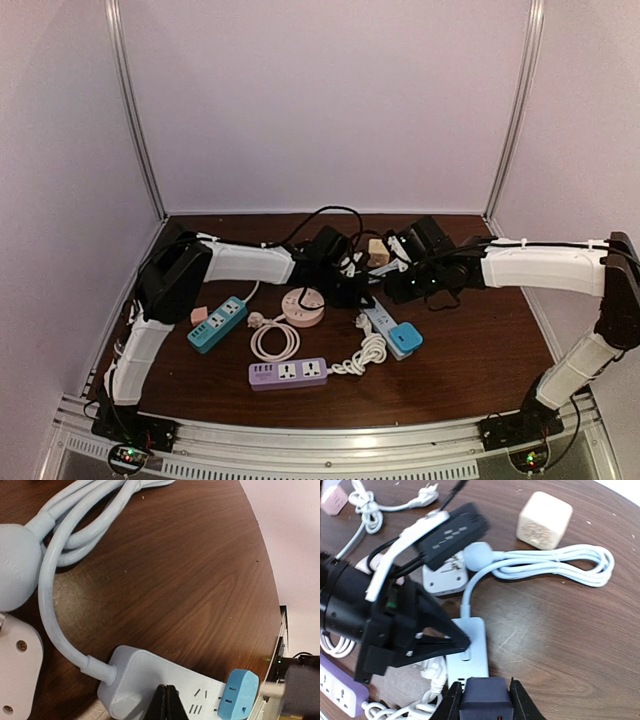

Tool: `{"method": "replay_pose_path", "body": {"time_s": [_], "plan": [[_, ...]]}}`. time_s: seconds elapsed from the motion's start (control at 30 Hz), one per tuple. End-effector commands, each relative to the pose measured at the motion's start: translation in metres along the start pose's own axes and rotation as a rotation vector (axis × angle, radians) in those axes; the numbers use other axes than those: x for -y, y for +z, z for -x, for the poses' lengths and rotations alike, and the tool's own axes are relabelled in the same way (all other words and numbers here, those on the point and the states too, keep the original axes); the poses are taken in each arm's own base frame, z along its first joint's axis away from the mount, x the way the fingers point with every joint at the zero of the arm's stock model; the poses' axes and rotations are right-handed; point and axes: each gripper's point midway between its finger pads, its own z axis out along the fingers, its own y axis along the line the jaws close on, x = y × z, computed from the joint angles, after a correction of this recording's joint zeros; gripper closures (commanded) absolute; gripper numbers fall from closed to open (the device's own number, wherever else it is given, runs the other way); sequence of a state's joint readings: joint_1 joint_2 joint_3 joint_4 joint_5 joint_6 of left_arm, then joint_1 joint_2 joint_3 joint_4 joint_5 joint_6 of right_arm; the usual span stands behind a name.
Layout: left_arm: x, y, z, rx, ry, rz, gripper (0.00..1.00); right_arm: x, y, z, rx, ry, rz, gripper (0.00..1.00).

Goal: Pull the plug off the socket

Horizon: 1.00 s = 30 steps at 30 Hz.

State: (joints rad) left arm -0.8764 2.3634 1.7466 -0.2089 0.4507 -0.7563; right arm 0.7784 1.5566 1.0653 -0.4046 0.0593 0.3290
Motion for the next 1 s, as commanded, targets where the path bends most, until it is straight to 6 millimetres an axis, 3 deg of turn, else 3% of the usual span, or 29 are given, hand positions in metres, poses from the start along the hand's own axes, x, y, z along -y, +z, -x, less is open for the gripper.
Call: {"method": "replay_pose_path", "body": {"time_s": [0.0, 0.2, 0.47, 0.67, 0.97], "plan": [[-0.092, 0.006, -0.072, -0.220, -0.115, 0.318, 0.97, 0.037, -0.013, 0.007, 0.058, 0.154, 0.001, 1.00], [-0.059, -0.007, -0.036, -0.151, -0.055, 0.269, 0.94, 0.074, -0.012, 0.005, 0.106, 0.324, 0.046, 0.98], [-0.024, -0.046, -0.001, -0.077, 0.044, 0.279, 0.90, 0.107, 0.004, -0.011, 0.135, 0.507, 0.148, 0.94], [-0.009, -0.069, 0.006, -0.039, 0.063, 0.277, 0.90, 0.121, 0.020, -0.029, 0.132, 0.609, 0.211, 0.89], [-0.002, -0.084, 0.008, -0.016, 0.071, 0.277, 0.90, 0.138, 0.034, -0.055, 0.083, 0.674, 0.185, 0.75]]}}
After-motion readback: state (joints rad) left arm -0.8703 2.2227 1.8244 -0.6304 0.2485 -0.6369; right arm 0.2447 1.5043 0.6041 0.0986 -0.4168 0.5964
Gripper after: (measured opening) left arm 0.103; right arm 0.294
